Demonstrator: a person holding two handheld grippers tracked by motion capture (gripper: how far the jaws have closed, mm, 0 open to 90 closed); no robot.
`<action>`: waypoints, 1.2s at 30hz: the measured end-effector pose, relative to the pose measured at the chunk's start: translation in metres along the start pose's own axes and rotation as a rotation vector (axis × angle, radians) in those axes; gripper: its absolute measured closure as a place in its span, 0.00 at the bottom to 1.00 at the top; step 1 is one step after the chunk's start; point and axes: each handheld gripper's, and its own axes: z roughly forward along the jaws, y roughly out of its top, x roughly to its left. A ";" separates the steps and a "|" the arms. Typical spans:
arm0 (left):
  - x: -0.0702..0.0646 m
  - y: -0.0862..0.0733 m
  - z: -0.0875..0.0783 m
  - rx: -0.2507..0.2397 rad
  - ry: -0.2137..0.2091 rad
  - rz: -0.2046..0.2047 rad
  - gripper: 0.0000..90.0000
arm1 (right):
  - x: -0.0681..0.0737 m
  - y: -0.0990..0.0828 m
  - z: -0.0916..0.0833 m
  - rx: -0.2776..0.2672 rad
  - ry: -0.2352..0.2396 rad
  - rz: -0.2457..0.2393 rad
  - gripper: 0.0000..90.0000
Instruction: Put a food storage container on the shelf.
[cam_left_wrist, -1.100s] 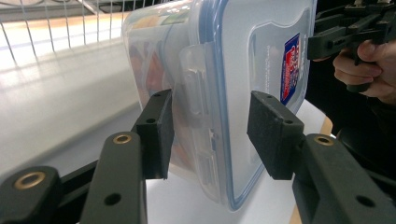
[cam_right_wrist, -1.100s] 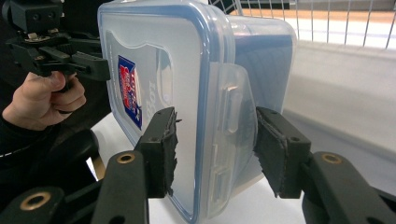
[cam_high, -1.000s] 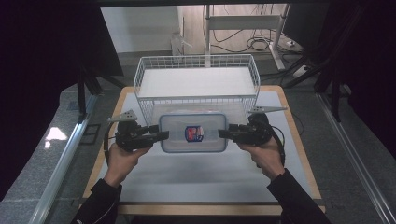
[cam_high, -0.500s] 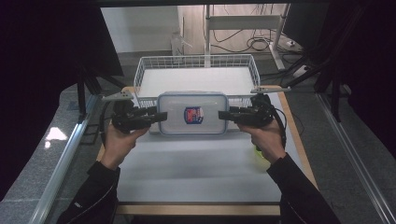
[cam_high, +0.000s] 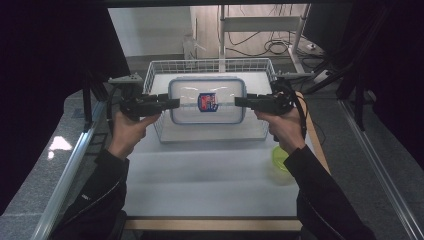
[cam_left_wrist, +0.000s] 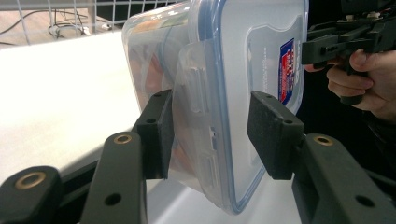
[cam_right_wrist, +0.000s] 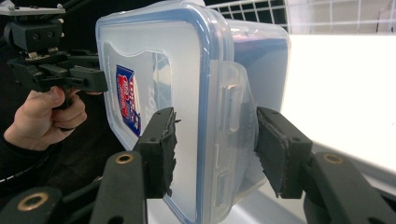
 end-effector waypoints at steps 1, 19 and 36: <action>0.001 0.003 0.001 -0.002 0.001 0.000 0.58 | -0.002 0.003 0.001 -0.003 -0.002 -0.002 0.55; 0.029 0.043 0.023 -0.014 -0.003 -0.028 0.58 | -0.033 0.047 0.011 -0.042 -0.008 0.052 0.55; 0.058 0.041 0.037 0.000 -0.005 -0.088 0.58 | -0.054 0.055 0.034 -0.014 -0.023 0.110 0.54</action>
